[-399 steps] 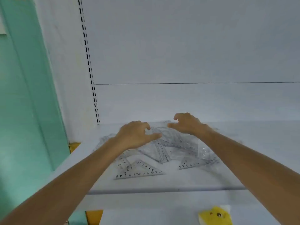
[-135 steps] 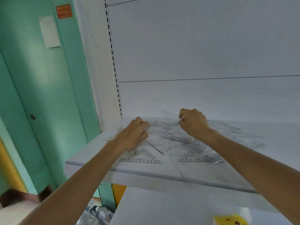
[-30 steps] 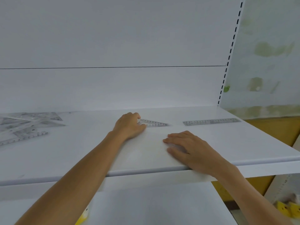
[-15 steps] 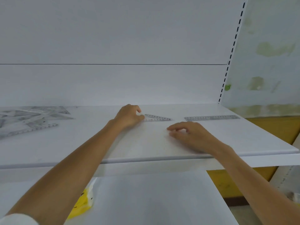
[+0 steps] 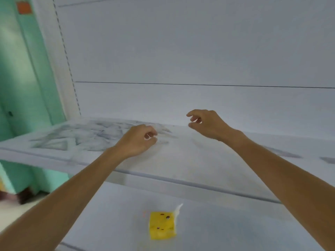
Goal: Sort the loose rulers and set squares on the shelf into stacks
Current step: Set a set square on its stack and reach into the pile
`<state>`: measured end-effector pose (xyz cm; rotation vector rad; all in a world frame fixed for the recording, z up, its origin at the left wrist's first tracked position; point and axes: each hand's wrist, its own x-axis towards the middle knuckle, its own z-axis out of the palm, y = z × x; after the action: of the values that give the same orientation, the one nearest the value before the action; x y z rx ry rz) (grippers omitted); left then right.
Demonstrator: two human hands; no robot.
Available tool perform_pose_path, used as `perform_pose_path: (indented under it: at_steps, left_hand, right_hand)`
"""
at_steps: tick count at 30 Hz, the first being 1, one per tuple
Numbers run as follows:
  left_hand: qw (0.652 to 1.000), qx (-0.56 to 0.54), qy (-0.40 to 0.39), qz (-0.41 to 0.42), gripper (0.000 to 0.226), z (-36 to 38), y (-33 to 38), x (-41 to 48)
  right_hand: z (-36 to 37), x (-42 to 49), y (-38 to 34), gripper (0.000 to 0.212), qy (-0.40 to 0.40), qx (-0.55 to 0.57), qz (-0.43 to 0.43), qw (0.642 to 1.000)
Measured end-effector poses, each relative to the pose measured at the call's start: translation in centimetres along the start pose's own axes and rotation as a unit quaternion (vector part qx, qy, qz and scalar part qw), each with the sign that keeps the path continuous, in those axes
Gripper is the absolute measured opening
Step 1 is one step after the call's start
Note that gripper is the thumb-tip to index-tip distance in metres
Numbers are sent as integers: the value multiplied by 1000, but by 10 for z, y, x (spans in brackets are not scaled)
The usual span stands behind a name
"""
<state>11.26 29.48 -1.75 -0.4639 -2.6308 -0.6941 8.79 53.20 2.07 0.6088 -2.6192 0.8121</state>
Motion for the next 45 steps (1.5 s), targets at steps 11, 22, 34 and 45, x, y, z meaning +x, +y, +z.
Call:
perform_pose_path:
  at_steps: [11, 22, 34, 45]
  left_hand:
    - [996, 26, 21, -85, 17, -117, -203, -37]
    - [992, -4, -94, -82, 34, -149, -287, -71]
    - [998, 36, -33, -33, 38, -143, -288, -65]
    - [987, 112, -113, -8, 46, -137, -273, -56]
  right_hand:
    - [144, 97, -113, 34, -29, 3, -22, 999]
    - [213, 133, -158, 49, -114, -62, 6, 991]
    - [234, 128, -184, 23, -81, -225, -77, 968]
    - [210, 122, -182, 16, 40, -189, -41, 980]
